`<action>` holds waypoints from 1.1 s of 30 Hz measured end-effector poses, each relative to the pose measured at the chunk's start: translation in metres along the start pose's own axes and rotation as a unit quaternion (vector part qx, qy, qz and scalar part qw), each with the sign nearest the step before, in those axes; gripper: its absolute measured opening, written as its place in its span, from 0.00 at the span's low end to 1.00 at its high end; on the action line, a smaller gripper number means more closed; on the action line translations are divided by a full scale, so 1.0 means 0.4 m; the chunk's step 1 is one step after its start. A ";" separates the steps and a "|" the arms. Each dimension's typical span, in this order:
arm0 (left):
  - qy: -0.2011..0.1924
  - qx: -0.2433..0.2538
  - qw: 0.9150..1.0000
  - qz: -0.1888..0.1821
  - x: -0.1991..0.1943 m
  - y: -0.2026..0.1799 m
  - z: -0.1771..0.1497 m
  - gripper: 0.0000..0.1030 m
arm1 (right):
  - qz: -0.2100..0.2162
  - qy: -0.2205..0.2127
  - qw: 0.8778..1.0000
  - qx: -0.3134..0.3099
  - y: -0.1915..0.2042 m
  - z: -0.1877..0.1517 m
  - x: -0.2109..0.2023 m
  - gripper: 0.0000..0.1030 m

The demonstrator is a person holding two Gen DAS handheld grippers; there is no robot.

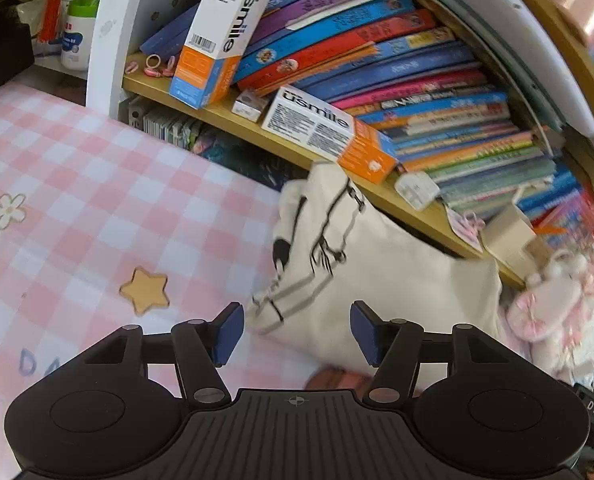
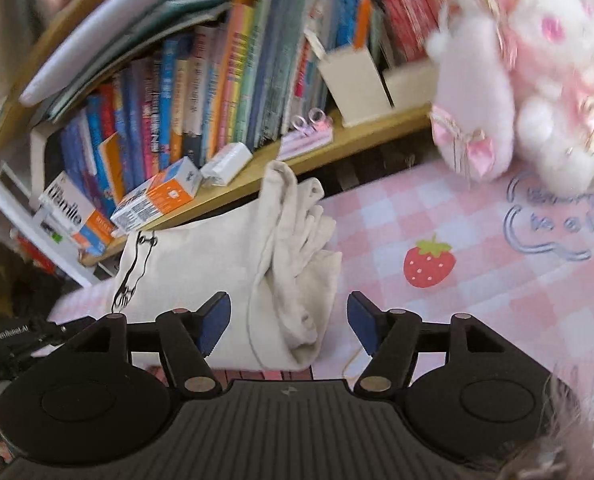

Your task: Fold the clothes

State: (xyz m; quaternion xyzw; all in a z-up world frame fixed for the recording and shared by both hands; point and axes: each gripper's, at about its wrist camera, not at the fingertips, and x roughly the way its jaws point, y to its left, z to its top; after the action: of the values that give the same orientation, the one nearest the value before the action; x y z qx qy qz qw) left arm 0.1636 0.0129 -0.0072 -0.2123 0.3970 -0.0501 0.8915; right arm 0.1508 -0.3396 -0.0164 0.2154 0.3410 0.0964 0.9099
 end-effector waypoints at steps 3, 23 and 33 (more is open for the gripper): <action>-0.002 0.014 1.000 0.005 -0.037 -0.008 -0.023 0.59 | -0.001 -0.008 1.000 -0.020 0.030 -0.015 -0.035 0.61; -0.040 0.094 0.994 0.047 -0.211 -0.062 -0.150 0.82 | -0.024 -0.026 0.990 -0.139 0.156 -0.138 -0.222 0.84; -0.026 0.103 0.992 0.062 -0.240 -0.081 -0.220 0.87 | -0.098 -0.035 0.981 -0.162 0.164 -0.213 -0.271 0.96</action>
State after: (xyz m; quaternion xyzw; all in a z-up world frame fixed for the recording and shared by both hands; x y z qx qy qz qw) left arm 0.0369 -0.0213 0.0199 -0.0956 0.3793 -0.0297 0.9198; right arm 0.0112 -0.2884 0.0188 0.0337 0.3082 0.0533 0.9492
